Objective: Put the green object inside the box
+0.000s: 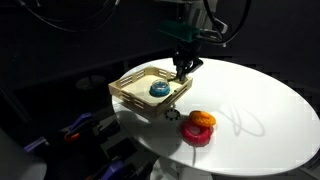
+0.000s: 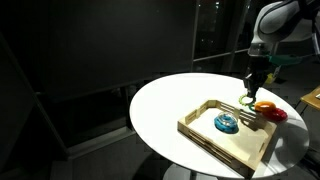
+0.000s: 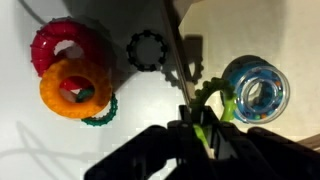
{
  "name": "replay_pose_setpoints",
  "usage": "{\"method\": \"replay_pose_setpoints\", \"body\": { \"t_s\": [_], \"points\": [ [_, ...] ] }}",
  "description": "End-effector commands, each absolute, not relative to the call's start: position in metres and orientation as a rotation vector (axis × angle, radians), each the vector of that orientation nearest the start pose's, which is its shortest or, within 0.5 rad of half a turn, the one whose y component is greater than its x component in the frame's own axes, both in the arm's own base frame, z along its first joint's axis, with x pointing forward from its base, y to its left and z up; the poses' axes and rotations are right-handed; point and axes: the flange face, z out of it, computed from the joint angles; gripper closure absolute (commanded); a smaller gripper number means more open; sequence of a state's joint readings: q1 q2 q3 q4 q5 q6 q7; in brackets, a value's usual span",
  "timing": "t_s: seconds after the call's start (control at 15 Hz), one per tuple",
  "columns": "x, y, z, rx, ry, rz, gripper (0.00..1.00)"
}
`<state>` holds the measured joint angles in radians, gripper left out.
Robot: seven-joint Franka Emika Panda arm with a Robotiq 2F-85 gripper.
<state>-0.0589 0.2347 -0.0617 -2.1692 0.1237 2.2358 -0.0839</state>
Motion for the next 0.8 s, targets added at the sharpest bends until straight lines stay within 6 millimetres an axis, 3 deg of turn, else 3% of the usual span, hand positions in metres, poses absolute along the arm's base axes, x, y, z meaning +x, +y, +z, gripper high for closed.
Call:
{"method": "replay_pose_setpoints", "body": {
  "t_s": [0.0, 0.73],
  "points": [
    [0.535, -0.055, 0.271, -2.967, 0.126, 0.265, 0.94],
    [0.536, -0.021, 0.247, -2.889, 0.032, 0.31, 0.94]
  ]
}}
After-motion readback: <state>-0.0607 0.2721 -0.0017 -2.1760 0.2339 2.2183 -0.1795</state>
